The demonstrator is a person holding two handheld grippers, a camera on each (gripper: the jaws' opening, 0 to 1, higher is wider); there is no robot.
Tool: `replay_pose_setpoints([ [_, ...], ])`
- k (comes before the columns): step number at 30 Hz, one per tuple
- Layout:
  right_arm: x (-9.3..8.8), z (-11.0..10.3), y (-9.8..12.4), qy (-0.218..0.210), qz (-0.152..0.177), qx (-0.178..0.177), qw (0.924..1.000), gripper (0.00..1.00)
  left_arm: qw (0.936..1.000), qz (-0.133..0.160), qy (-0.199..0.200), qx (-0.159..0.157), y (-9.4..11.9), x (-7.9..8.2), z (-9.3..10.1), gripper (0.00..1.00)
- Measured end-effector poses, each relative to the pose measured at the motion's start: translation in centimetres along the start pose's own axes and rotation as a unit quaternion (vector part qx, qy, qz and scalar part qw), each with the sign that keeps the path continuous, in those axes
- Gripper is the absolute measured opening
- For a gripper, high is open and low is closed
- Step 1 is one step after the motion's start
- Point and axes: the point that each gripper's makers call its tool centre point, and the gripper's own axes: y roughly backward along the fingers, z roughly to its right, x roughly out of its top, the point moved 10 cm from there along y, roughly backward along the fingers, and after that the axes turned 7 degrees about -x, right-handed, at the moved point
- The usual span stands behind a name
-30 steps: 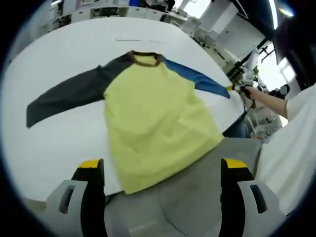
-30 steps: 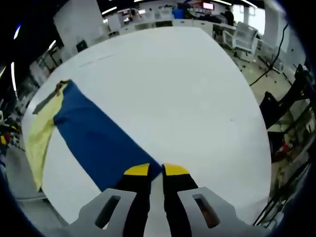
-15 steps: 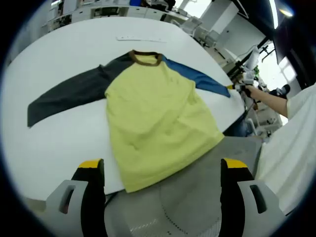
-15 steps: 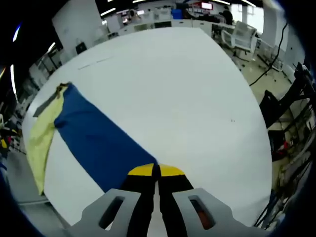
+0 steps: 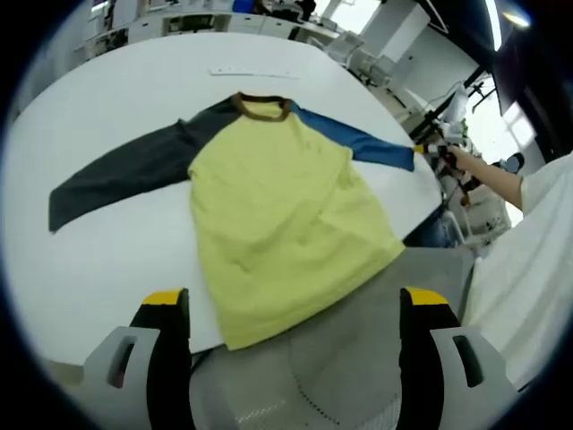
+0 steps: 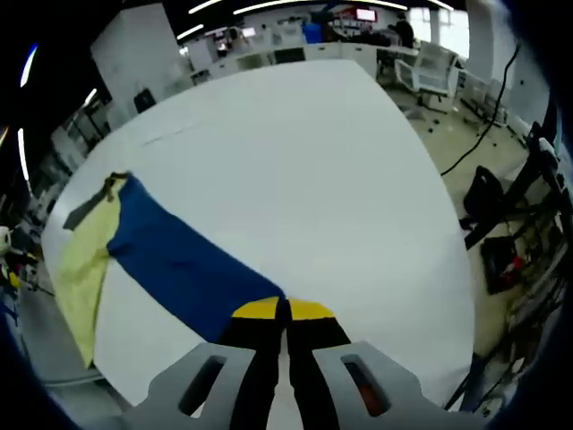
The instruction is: Fold the garment on the visible template until the final outline fits inside the template.
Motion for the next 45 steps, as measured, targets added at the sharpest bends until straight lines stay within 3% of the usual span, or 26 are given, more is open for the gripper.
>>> replay_pose_setpoints([
  [16,2.9,-1.1,3.6,0.014,0.019,-0.005,0.9997,0.02,0.9998,0.017,-0.002,-0.006,0.6,-0.7,-0.1,0.92],
  [23,5.9,-1.2,4.5,0.041,0.031,-0.012,0.9986,0.02,0.9996,0.023,-0.007,-0.013,0.7,-0.9,-0.2,0.92],
  [33,9.6,-2.9,6.2,0.102,0.009,-0.039,0.9939,0.02,0.9991,0.036,-0.006,-0.021,1.4,-1.8,-0.7,0.92],
  [45,12.1,-4.3,8.7,0.093,0.034,-0.028,0.9947,0.02,0.9986,0.045,-0.001,-0.027,2.2,-2.9,-1.5,0.91],
])
